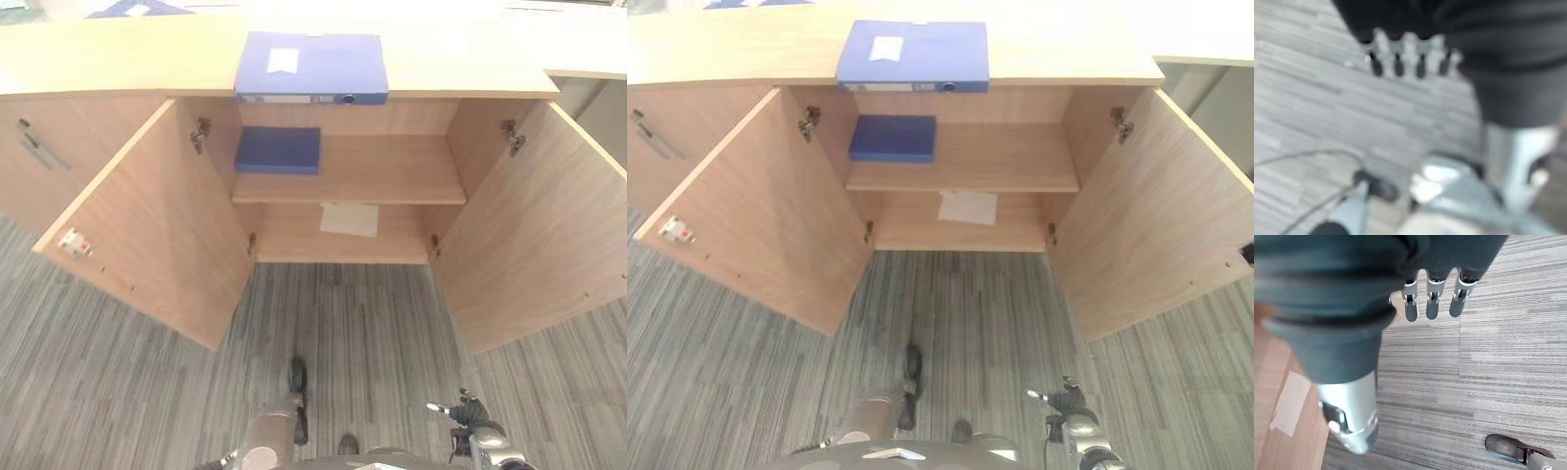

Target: Put the empty folder in the office cabinet

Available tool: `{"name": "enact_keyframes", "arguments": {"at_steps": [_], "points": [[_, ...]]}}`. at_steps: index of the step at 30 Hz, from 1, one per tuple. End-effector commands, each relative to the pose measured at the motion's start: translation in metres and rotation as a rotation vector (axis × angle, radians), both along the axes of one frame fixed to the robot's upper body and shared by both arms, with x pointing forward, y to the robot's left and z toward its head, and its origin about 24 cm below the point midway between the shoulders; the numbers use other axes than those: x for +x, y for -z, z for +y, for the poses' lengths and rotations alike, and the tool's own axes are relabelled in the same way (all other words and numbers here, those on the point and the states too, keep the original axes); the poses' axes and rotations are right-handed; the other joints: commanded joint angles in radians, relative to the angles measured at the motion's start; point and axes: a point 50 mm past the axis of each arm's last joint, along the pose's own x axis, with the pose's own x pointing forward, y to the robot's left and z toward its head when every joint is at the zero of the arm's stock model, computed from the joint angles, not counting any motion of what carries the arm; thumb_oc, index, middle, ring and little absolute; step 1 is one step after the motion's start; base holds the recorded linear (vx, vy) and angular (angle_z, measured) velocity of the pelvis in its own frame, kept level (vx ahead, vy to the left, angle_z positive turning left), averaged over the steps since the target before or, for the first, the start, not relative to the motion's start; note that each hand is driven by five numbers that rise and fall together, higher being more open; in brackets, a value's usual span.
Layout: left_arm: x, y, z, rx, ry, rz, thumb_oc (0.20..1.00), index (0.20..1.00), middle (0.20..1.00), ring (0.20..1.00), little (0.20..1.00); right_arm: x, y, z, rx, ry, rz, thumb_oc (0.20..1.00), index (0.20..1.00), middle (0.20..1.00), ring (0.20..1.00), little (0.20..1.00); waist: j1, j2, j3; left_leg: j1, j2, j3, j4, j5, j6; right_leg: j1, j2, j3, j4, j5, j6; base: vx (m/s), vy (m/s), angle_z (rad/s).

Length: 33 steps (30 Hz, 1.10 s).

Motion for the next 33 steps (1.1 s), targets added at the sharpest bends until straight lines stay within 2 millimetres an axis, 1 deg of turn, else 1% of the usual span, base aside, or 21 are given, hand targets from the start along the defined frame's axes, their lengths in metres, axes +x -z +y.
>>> {"name": "enact_keyframes", "arguments": {"at_steps": [1,2,4,7,10,11,12,13,14,16,17,18,19,20,22,24,25,26,28,31,33], "points": [[0.003,0.001,-0.002,0.049,0.060,0.008,1.000,1.000,1.000,1.000,1.000,-0.001,-0.004,-0.007,-0.047,-0.069,-0.049,1.000,1.000,1.000,1.000,1.000,0.041,0.007,-0.012,0.158,0.003,0.030,0.120,0.018,0.055,-0.103,-0.022,0.102,0.056,0.067,0.043,0.29,0.163,-1.11],[0.004,0.001,-0.002,0.054,0.056,0.010,1.000,1.000,1.000,1.000,1.000,0.000,-0.003,-0.003,-0.060,-0.106,-0.034,1.000,1.000,1.000,1.000,1.000,0.042,0.010,-0.023,0.175,0.004,0.035,0.101,0.016,0.065,-0.105,-0.029,0.095,0.080,0.054,0.047,0.31,0.166,-1.12],[0.015,-0.001,0.001,0.071,0.087,-0.007,1.000,1.000,1.000,1.000,1.000,-0.001,0.000,0.006,-0.054,-0.149,-0.009,1.000,1.000,1.000,1.000,1.000,0.035,0.026,-0.034,0.242,0.013,0.028,0.047,0.012,0.086,-0.132,-0.041,0.055,0.153,0.034,0.050,0.27,0.140,-0.66],[0.029,-0.004,0.005,0.077,0.104,-0.030,1.000,1.000,1.000,1.000,1.000,0.004,-0.001,0.010,-0.052,-0.120,-0.027,1.000,1.000,1.000,1.000,1.000,0.026,0.044,-0.040,0.298,0.021,0.012,0.012,0.005,0.097,-0.160,-0.047,0.029,0.219,0.004,0.049,0.15,0.086,-0.27],[0.034,-0.005,0.005,0.080,0.128,-0.044,1.000,1.000,1.000,1.000,1.000,0.007,-0.002,0.013,-0.054,-0.134,-0.034,1.000,1.000,1.000,1.000,1.000,0.022,0.049,-0.043,0.303,0.023,0.021,0.018,0.000,0.106,-0.170,-0.053,0.025,0.262,-0.012,0.048,0.09,0.056,0.05],[0.038,-0.006,0.006,0.090,0.121,-0.061,1.000,1.000,1.000,1.000,1.000,0.010,-0.003,0.018,-0.074,-0.173,-0.056,1.000,1.000,1.000,1.000,1.000,0.021,0.054,-0.042,0.313,0.024,0.034,0.022,-0.012,0.120,-0.202,-0.078,0.003,0.343,0.000,0.061,0.11,0.056,0.32],[0.040,-0.007,0.007,0.097,0.109,-0.077,1.000,1.000,1.000,1.000,1.000,0.014,-0.004,0.021,-0.066,-0.164,-0.066,1.000,1.000,1.000,1.000,1.000,0.023,0.058,-0.037,0.331,0.030,0.050,0.019,-0.025,0.132,-0.241,-0.112,-0.032,0.411,0.025,0.081,0.12,0.042,0.14],[0.041,-0.007,0.008,0.102,0.110,-0.086,1.000,1.000,1.000,1.000,1.000,0.016,-0.005,0.023,-0.068,-0.175,-0.066,1.000,1.000,1.000,1.000,1.000,0.025,0.059,-0.035,0.344,0.037,0.065,0.016,-0.032,0.133,-0.255,-0.136,-0.054,0.418,0.039,0.091,0.06,0.009,0.02],[0.041,-0.007,0.008,0.102,0.110,-0.086,1.000,1.000,1.000,1.000,1.000,0.016,-0.005,0.023,-0.068,-0.175,-0.066,1.000,1.000,1.000,1.000,1.000,0.025,0.059,-0.035,0.344,0.037,0.065,0.016,-0.032,0.133,-0.255,-0.136,-0.054,0.418,0.039,0.091,0.05,-0.029,-0.19],[0.042,-0.008,0.009,0.113,0.105,-0.096,1.000,1.000,1.000,1.000,1.000,0.018,-0.005,0.023,-0.070,-0.207,-0.057,1.000,1.000,1.000,1.000,1.000,0.029,0.060,-0.031,0.364,0.057,0.098,0.011,-0.038,0.122,-0.257,-0.175,-0.089,0.364,0.067,0.104,0.04,-0.070,-0.25],[0.042,-0.008,0.009,0.113,0.105,-0.096,1.000,1.000,1.000,1.000,1.000,0.018,-0.005,0.023,-0.070,-0.207,-0.057,1.000,1.000,1.000,1.000,1.000,0.029,0.060,-0.031,0.364,0.057,0.098,0.011,-0.038,0.122,-0.257,-0.175,-0.089,0.364,0.067,0.104,0.05,-0.145,-0.38],[0.044,-0.009,0.012,0.132,0.102,-0.102,1.000,1.000,1.000,1.000,1.000,0.019,-0.005,0.025,-0.066,-0.227,-0.048,1.000,1.000,1.000,1.000,1.000,0.029,0.053,-0.025,0.377,0.071,0.122,0.012,-0.043,0.109,-0.246,-0.181,-0.104,0.281,0.084,0.117,0.06,-0.216,-0.30],[0.045,-0.010,0.015,0.158,0.097,-0.111,1.000,1.000,1.000,1.000,1.000,0.017,-0.004,0.026,-0.064,-0.237,-0.042,1.000,1.000,1.000,1.000,1.000,0.027,0.043,-0.021,0.389,0.081,0.142,0.014,-0.049,0.097,-0.237,-0.186,-0.104,0.216,0.116,0.134,0.07,-0.371,-0.30],[0.051,-0.012,0.018,0.215,0.118,-0.153,1.000,1.000,1.000,1.000,1.000,0.019,-0.005,0.026,-0.067,-0.233,-0.048,1.000,1.000,1.000,1.000,1.000,0.023,0.035,-0.025,0.393,0.092,0.146,0.015,-0.050,0.090,-0.227,-0.176,-0.081,0.184,0.123,0.137,0.05,-0.319,-0.03],[0.053,-0.013,0.018,0.238,0.114,-0.179,1.000,1.000,1.000,1.000,1.000,0.018,-0.005,0.024,-0.062,-0.239,-0.029,1.000,1.000,1.000,1.000,1.000,0.021,0.028,-0.033,0.394,0.093,0.146,0.018,-0.054,0.085,-0.216,-0.166,-0.074,0.160,0.121,0.132,0.04,-0.191,0.06],[0.060,-0.016,0.017,0.278,0.089,-0.249,1.000,1.000,1.000,1.000,1.000,0.010,-0.001,0.022,-0.069,-0.266,0.020,1.000,1.000,1.000,1.000,1.000,0.021,0.016,-0.052,0.407,0.095,0.153,0.023,-0.062,0.073,-0.176,-0.151,-0.076,0.109,0.119,0.119,0.09,-0.165,0.15],[0.060,-0.016,0.017,0.280,0.090,-0.254,1.000,1.000,1.000,1.000,1.000,0.009,0.000,0.021,-0.069,-0.262,0.022,1.000,1.000,1.000,1.000,1.000,0.021,0.015,-0.053,0.408,0.095,0.153,0.024,-0.062,0.071,-0.171,-0.150,-0.078,0.104,0.120,0.117,0.09,-0.210,0.01],[0.062,-0.016,0.008,0.309,0.175,-0.277,1.000,1.000,1.000,1.000,1.000,0.006,0.001,0.019,-0.048,-0.220,0.033,1.000,1.000,1.000,1.000,1.000,0.025,0.002,-0.065,0.413,0.100,0.159,0.033,-0.068,0.063,-0.154,-0.136,-0.079,0.084,0.120,0.112,0.06,-0.170,-0.12],[0.063,-0.017,0.005,0.335,0.194,-0.311,1.000,1.000,1.000,1.000,1.000,0.006,0.001,0.016,-0.048,-0.214,0.049,1.000,1.000,1.000,1.000,1.000,0.021,-0.002,-0.068,0.421,0.110,0.162,0.032,-0.064,0.049,-0.130,-0.124,-0.084,0.051,0.121,0.101,0.04,-0.142,-0.10],[0.067,-0.019,0.005,0.362,0.219,-0.342,1.000,1.000,1.000,1.000,1.000,0.005,0.001,0.012,-0.055,-0.230,0.050,1.000,1.000,1.000,1.000,1.000,0.015,0.000,-0.069,0.423,0.116,0.166,0.034,-0.062,0.039,-0.120,-0.116,-0.082,0.029,0.126,0.096,0.00,-0.055,-0.05],[0.075,-0.024,0.008,0.385,0.238,-0.388,1.000,1.000,1.000,1.000,1.000,0.003,0.000,0.007,-0.070,-0.253,0.056,1.000,1.000,1.000,1.000,1.000,0.009,0.011,-0.072,0.428,0.120,0.166,0.023,-0.055,0.028,-0.110,-0.105,-0.080,0.000,0.131,0.091,-0.02,-0.049,-0.03]]}}
